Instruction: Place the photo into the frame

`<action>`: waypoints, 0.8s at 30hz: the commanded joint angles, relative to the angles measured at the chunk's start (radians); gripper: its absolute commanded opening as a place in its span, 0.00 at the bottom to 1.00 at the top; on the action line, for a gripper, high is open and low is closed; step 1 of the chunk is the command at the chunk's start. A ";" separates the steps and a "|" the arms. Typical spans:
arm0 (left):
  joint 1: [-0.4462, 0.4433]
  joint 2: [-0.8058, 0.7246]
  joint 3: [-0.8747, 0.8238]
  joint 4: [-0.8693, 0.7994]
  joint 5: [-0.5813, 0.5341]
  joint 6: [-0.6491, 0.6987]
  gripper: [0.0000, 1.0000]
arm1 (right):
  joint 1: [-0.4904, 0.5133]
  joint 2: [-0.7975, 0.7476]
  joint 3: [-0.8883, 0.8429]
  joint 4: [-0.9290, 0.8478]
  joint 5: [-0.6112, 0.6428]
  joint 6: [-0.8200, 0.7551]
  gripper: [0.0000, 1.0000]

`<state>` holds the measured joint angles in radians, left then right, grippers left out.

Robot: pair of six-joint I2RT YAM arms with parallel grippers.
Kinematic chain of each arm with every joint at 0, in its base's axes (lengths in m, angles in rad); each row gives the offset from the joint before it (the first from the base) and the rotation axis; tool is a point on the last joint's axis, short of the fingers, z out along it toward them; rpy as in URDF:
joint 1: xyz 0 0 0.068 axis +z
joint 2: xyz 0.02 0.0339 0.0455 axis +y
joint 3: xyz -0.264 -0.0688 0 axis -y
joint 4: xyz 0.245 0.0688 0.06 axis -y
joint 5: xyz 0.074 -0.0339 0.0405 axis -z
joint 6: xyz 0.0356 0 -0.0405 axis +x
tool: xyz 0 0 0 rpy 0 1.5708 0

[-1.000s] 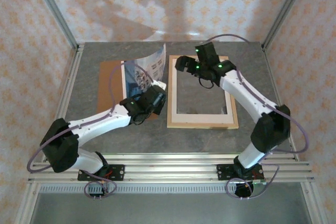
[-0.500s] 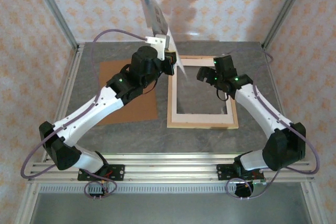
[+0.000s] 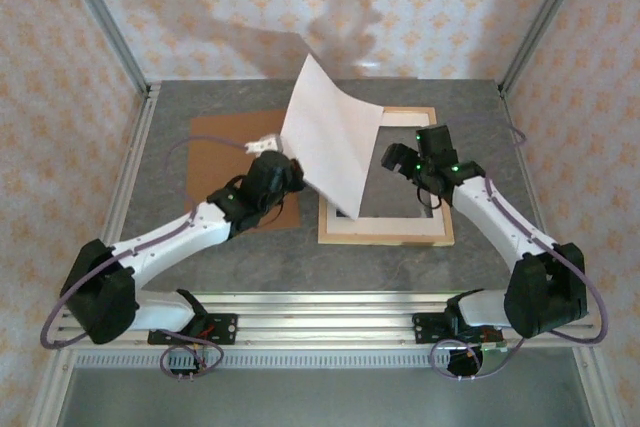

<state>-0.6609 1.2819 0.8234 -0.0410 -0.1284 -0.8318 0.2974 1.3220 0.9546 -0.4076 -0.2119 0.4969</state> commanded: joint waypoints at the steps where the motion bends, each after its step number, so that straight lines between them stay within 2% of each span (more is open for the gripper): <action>1: 0.000 -0.090 -0.097 0.008 -0.105 -0.207 0.00 | -0.005 0.026 -0.079 0.180 -0.169 0.095 0.99; 5: -0.001 -0.123 -0.186 -0.008 -0.117 -0.342 0.00 | 0.007 0.074 -0.146 0.355 -0.302 0.162 0.93; 12: 0.001 -0.148 -0.256 -0.065 -0.139 -0.440 0.00 | 0.115 0.161 -0.117 0.403 -0.299 0.141 0.83; 18: 0.006 -0.214 -0.323 -0.116 -0.185 -0.488 0.00 | 0.138 0.271 -0.084 0.462 -0.330 0.156 0.71; 24: 0.008 -0.245 -0.359 -0.135 -0.176 -0.490 0.00 | 0.177 0.356 -0.040 0.506 -0.366 0.159 0.61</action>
<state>-0.6598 1.0504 0.4808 -0.1291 -0.2523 -1.2949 0.4484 1.6539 0.8719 0.0399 -0.5541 0.6544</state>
